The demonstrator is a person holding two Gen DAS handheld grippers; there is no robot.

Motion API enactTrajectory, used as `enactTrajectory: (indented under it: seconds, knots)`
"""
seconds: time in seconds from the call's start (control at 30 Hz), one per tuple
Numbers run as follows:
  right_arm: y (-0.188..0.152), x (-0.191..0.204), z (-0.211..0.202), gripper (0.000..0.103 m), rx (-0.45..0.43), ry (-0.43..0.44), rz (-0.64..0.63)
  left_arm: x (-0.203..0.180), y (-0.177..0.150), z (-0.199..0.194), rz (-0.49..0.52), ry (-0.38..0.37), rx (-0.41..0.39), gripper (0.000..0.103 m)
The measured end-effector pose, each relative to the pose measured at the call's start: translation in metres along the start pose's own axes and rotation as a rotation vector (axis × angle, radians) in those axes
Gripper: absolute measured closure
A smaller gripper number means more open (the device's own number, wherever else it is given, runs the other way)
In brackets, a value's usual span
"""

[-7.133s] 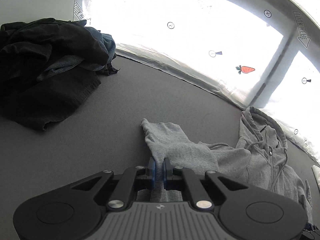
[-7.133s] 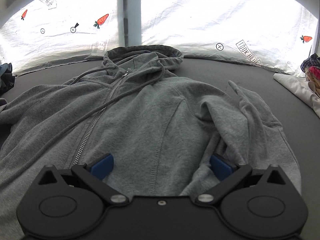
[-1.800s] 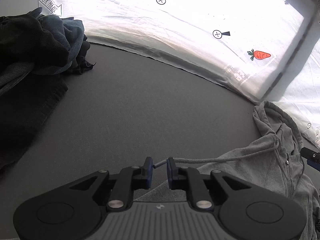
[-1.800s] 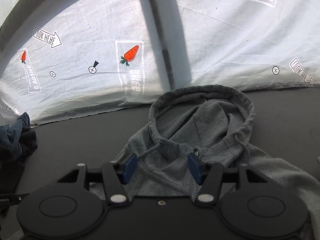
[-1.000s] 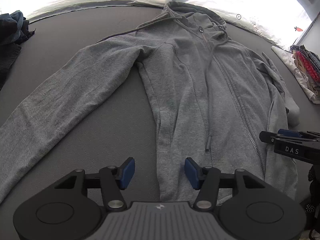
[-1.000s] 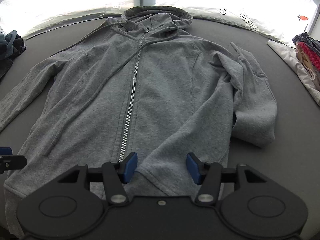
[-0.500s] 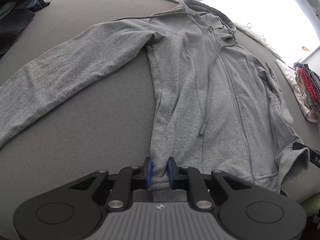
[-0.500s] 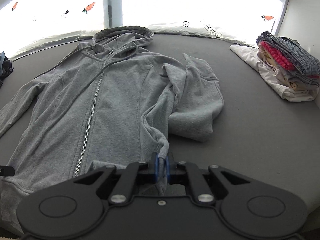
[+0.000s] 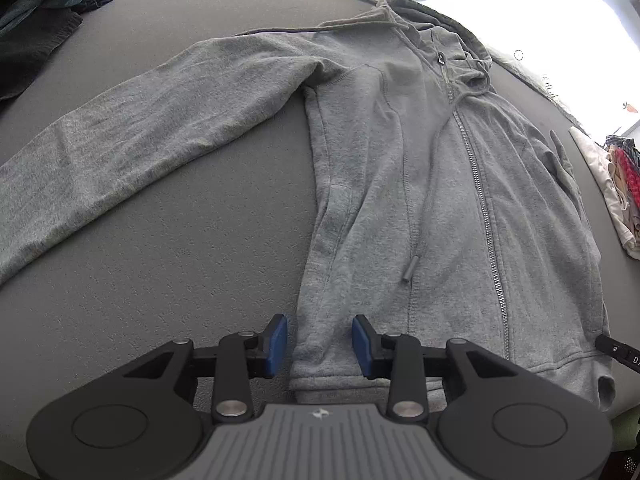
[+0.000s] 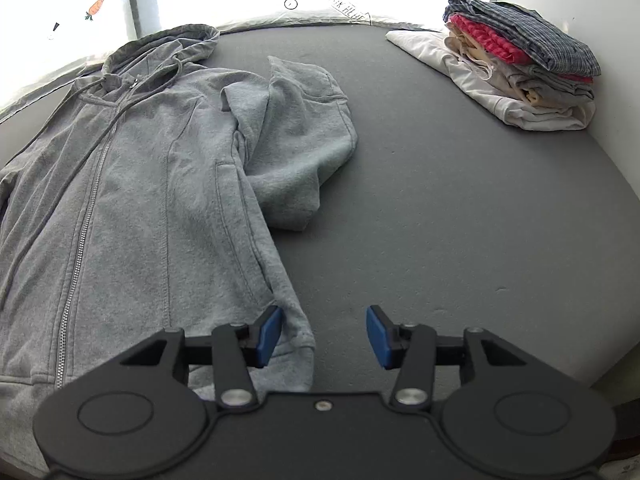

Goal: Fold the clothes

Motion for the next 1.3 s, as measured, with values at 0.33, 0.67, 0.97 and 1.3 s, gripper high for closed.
enactTrajectory:
  seconds: [0.33, 0.67, 0.97, 1.3]
  knots:
    - [0.072, -0.036, 0.028, 0.044, -0.122, 0.210, -0.009, -0.036, 0.007, -0.024, -0.240, 0.177, -0.175, 0.030]
    - [0.115, -0.057, 0.063, 0.046, -0.139, 0.326, -0.131, -0.132, -0.013, 0.012, -0.196, 0.198, -0.107, 0.026]
    - [0.157, -0.057, 0.115, 0.045, -0.112, 0.342, -0.082, -0.137, 0.022, 0.056, -0.200, 0.268, 0.001, 0.021]
    - [0.175, -0.030, 0.148, 0.044, -0.142, 0.331, -0.167, -0.133, 0.041, 0.081, -0.134, 0.315, 0.085, 0.000]
Point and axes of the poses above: each gripper's, at about its wrist camera, not at the fingertips, and z roughly the way its jaws point, x to its left, y to its top, the point moved 10 cm from there along z, roughly the way its jaws point, and after that the axes turned 5 degrees about -z, right-handed, at the moved point
